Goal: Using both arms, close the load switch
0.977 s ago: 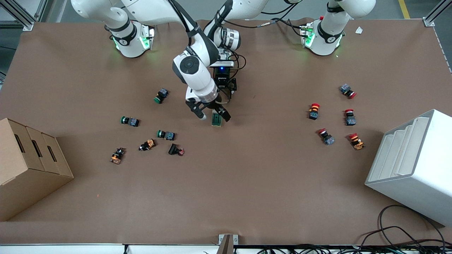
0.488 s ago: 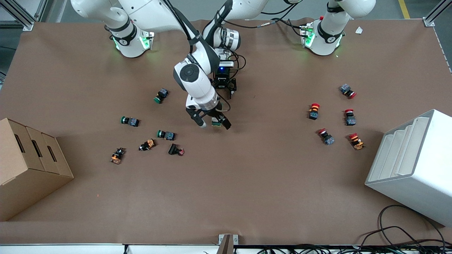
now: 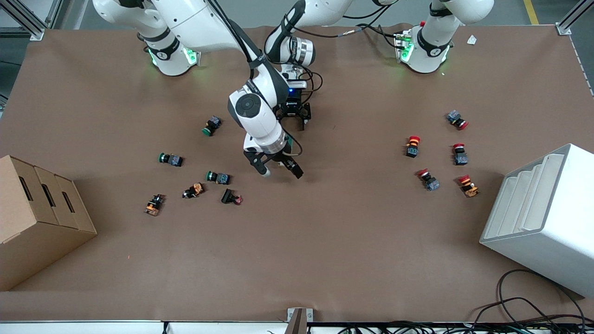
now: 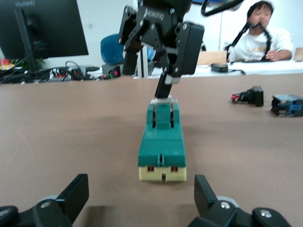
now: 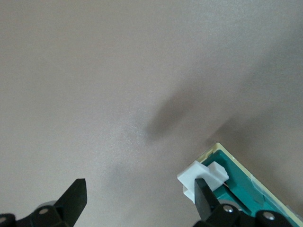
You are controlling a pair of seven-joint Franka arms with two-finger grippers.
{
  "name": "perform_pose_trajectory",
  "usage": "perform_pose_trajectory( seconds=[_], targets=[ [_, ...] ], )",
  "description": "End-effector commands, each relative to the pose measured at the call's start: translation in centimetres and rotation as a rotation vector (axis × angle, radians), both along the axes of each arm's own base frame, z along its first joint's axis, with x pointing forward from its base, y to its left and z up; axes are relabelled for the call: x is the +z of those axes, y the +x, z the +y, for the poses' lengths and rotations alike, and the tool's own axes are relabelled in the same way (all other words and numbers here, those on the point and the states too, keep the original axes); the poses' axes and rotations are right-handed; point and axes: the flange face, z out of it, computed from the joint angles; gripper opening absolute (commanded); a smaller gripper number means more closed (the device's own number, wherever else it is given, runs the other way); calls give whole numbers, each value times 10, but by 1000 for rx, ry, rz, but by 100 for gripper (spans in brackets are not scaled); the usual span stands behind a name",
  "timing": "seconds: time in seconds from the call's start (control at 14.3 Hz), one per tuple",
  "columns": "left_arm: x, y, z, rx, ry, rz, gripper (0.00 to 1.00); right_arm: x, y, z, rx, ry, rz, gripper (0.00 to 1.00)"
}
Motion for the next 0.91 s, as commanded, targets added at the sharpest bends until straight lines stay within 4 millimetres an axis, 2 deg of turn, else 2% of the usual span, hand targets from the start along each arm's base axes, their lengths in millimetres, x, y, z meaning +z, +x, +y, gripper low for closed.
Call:
perform_pose_trajectory(
  seconds=[0.0, 0.14, 0.35, 0.49, 0.63, 0.84],
  targets=[
    [9, 0, -12, 33, -9, 54, 98, -6, 19, -17, 28, -20, -9, 100],
    [28, 4, -19, 61, 7, 105, 99, 9, 37, -41, 86, -59, 40, 100],
    [48, 7, -28, 104, 44, 145, 99, 63, 66, -98, 209, -88, 79, 100],
    [61, 15, -36, 117, 65, 178, 99, 99, 84, -153, 315, -100, 119, 100],
    [86, 21, -51, 169, 110, 252, 99, 131, 97, -212, 423, -102, 131, 100],
    [142, 44, -70, 228, 136, 364, 99, 174, 108, -301, 615, -191, 171, 100]
  ],
)
